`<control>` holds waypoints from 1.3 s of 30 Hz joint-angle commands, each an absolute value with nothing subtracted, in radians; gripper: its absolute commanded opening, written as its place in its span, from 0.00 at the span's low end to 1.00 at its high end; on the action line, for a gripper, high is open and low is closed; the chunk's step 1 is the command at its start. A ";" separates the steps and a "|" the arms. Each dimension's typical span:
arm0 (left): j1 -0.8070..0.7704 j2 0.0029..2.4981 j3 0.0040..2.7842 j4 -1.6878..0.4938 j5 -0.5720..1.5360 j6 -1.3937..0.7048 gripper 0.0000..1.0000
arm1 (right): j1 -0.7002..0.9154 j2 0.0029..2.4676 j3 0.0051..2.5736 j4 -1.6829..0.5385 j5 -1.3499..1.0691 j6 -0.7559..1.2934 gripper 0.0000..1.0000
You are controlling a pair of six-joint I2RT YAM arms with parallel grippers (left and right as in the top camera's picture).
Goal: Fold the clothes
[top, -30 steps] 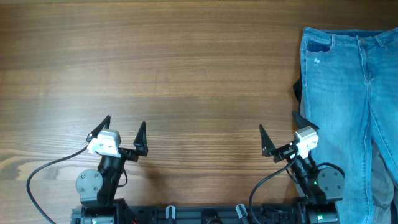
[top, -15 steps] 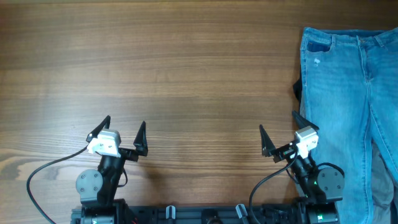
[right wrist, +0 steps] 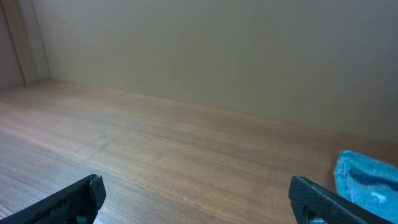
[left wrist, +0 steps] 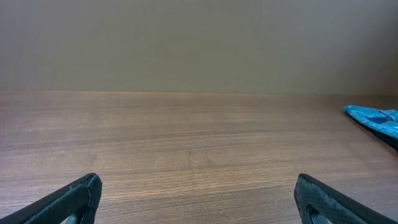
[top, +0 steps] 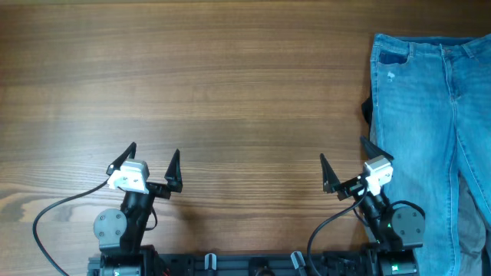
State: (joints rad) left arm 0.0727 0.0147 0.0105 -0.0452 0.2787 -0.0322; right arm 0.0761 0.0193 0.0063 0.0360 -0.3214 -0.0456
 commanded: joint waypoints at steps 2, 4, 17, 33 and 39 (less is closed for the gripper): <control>0.067 0.016 0.006 -0.044 0.260 -0.031 1.00 | 0.081 0.018 0.005 0.041 -0.337 -0.083 1.00; 0.067 0.016 0.006 -0.045 0.260 -0.031 1.00 | 0.081 0.018 0.005 0.043 -0.338 -0.078 1.00; 0.067 0.020 0.150 -0.014 0.493 -0.221 1.00 | 0.081 0.055 0.203 0.088 -0.613 0.289 1.00; 0.067 0.766 1.028 -0.726 0.408 -0.225 1.00 | 0.081 1.069 1.042 -0.754 -0.848 0.212 1.00; 0.067 0.859 1.028 -0.798 0.388 -0.213 1.00 | 0.081 1.301 1.223 -0.771 -0.319 0.371 0.97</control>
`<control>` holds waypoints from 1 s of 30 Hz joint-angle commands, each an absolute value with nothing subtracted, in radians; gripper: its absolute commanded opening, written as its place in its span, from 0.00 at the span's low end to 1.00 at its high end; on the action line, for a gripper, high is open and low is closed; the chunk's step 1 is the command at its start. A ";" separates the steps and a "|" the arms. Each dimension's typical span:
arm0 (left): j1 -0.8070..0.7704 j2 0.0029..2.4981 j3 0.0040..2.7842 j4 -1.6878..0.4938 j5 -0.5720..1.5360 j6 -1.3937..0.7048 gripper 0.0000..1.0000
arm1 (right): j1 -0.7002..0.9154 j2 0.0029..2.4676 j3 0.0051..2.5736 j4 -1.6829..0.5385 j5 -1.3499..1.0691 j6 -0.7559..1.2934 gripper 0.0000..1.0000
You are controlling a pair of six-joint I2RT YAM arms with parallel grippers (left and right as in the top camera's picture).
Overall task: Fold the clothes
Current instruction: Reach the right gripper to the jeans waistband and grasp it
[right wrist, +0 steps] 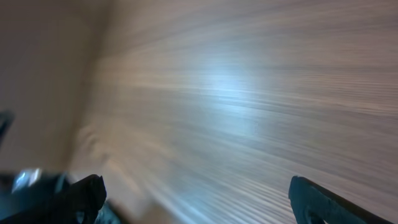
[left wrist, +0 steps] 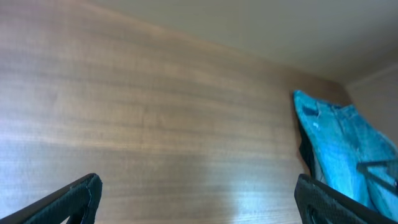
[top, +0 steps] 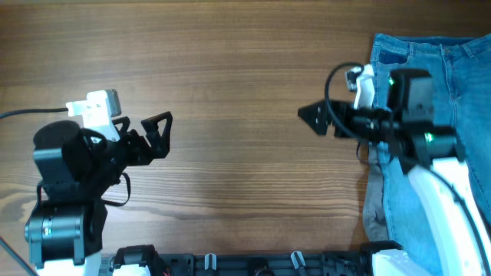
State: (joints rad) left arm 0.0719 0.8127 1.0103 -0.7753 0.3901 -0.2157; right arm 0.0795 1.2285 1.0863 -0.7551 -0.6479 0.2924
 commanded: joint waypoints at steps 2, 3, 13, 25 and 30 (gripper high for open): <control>0.067 0.900 1.028 -0.813 0.389 -0.214 1.00 | 0.077 1.382 1.314 -0.773 -0.059 0.393 0.92; 0.067 0.912 1.028 -0.817 0.389 -0.214 1.00 | 0.075 1.413 1.343 -0.768 0.015 0.393 0.88; 0.067 1.023 1.028 -0.780 0.388 -0.214 1.00 | -0.063 1.842 1.380 -0.639 0.176 0.303 0.80; 0.067 1.081 1.028 -0.733 0.389 -0.214 0.95 | -0.078 2.003 1.380 -0.668 0.238 0.146 0.56; 0.067 1.081 1.028 -0.733 0.392 -0.214 0.95 | -0.080 2.003 1.380 -0.679 0.308 0.190 0.56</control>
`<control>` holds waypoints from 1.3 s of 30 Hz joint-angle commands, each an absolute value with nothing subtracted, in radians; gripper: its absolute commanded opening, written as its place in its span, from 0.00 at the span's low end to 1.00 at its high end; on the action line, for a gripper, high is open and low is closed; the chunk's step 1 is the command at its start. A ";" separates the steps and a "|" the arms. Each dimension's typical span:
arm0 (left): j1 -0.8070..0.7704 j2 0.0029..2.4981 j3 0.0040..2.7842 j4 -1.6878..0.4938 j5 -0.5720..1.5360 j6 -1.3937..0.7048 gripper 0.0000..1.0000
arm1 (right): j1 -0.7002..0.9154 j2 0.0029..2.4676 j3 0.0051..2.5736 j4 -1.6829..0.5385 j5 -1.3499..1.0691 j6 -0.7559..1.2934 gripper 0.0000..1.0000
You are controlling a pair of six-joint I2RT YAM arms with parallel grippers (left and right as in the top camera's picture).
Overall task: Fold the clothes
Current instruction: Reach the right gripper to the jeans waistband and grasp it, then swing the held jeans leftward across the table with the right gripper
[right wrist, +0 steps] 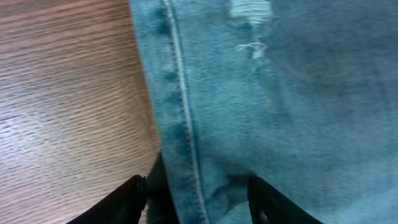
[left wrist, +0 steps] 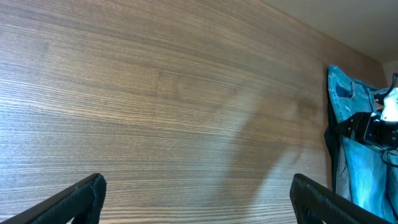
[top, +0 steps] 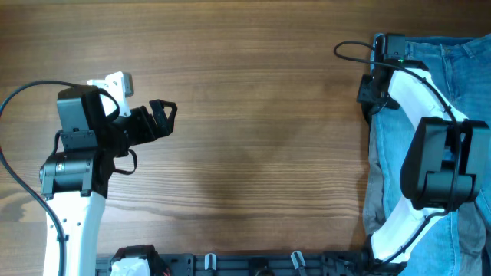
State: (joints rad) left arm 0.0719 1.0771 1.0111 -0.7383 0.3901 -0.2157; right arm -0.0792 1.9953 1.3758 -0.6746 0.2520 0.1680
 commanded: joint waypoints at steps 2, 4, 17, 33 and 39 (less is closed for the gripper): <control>0.067 1.081 1.028 -0.733 0.392 -0.214 0.95 | -0.088 2.003 1.380 -0.681 0.321 0.190 0.46; 0.067 1.081 1.028 -0.733 0.392 -0.214 0.95 | -0.093 2.003 1.380 -0.694 0.350 0.196 0.35; 0.067 1.081 1.028 -0.732 0.392 -0.214 0.99 | -0.102 1.829 1.557 -0.718 0.127 0.186 0.04; 0.207 0.999 1.273 -0.789 0.380 -0.217 1.00 | 0.426 1.710 1.937 -0.883 -0.264 0.135 0.04; 0.371 0.959 1.426 -0.832 0.359 -0.174 1.00 | 0.946 1.843 1.937 -0.906 -0.118 0.135 0.84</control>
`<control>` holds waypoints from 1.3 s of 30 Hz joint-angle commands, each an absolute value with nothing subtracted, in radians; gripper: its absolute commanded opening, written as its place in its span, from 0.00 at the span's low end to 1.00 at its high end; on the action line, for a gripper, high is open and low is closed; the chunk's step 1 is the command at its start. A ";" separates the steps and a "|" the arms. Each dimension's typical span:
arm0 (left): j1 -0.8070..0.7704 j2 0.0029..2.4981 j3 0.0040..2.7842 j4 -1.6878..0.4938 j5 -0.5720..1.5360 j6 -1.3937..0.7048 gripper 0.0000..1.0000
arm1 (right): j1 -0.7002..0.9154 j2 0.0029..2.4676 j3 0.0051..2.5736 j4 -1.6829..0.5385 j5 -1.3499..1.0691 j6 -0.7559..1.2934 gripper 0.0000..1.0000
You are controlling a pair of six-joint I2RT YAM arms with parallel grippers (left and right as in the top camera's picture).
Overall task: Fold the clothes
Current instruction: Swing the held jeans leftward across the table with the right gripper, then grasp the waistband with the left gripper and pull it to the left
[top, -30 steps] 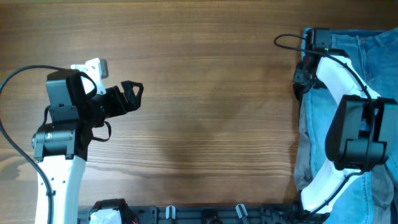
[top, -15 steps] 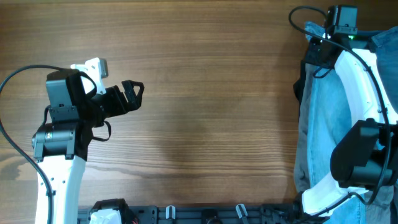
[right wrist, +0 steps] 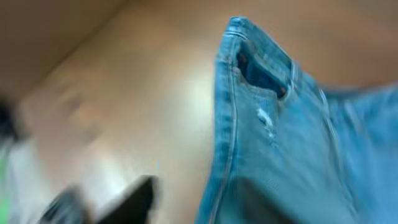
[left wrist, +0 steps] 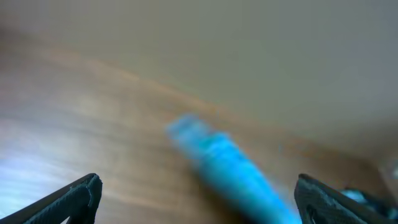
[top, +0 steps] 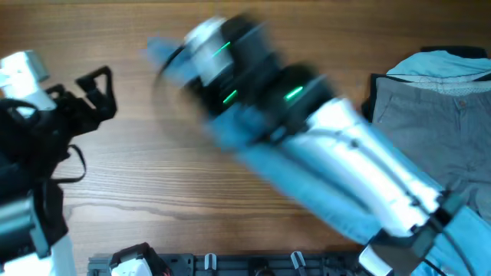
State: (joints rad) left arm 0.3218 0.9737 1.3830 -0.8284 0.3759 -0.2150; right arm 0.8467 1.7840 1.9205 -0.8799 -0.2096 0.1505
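Observation:
The blue jeans [top: 257,162] show as a blurred band drawn from the right pile across the table to the far left middle. My right arm reaches across with them, and my right gripper [top: 175,55] is smeared by motion there. In the right wrist view the jeans' waist and pocket [right wrist: 280,124] hang over my right gripper [right wrist: 199,202], which is shut on the denim. One dark finger [right wrist: 144,198] shows; the other is hidden by cloth. My left gripper [top: 107,93] is open at the left. The left wrist view has the jeans [left wrist: 224,163] lying beyond my open left gripper [left wrist: 199,205].
Grey trousers [top: 430,115] lie uncovered at the right, with a light blue cloth [top: 441,65] and a dark garment [top: 469,52] at their far edge. More blue cloth [top: 469,239] lies at the near right corner. The wooden table [top: 153,192] runs under all of it.
My right gripper was at the jeans' left edge at the far right. Now it holds the jeans far to the left, uncovering grey trousers. My left arm has shifted left.
Both arms rested open at the near edge, the jeans flat at the right. Then both were raised, the right one beside the jeans. Then the right gripper was down on the jeans' left seam. Now the jeans stretch across the table in its grip.

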 commanded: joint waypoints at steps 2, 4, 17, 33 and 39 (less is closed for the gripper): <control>0.382 0.952 1.427 -0.831 0.342 -0.164 1.00 | 0.968 1.841 1.937 -0.939 -0.025 0.143 0.86; 0.382 0.951 1.427 -0.831 0.339 -0.165 1.00 | 0.947 1.809 1.937 -0.972 0.041 0.181 0.86; 0.069 1.473 1.427 -0.878 0.385 0.097 1.00 | 0.377 1.615 1.937 -0.989 -0.051 0.450 0.85; 0.059 2.148 1.427 -0.314 0.234 0.101 0.91 | 0.319 1.728 1.937 -1.056 -0.046 0.417 0.87; 0.059 2.266 1.427 -0.405 0.197 0.094 0.08 | 0.319 1.730 1.937 -1.055 -0.046 0.411 0.87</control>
State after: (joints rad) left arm 0.0658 2.1696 1.4422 -0.3489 0.2504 0.0975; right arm 0.3206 1.7187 1.9251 -1.0554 -0.0338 0.4221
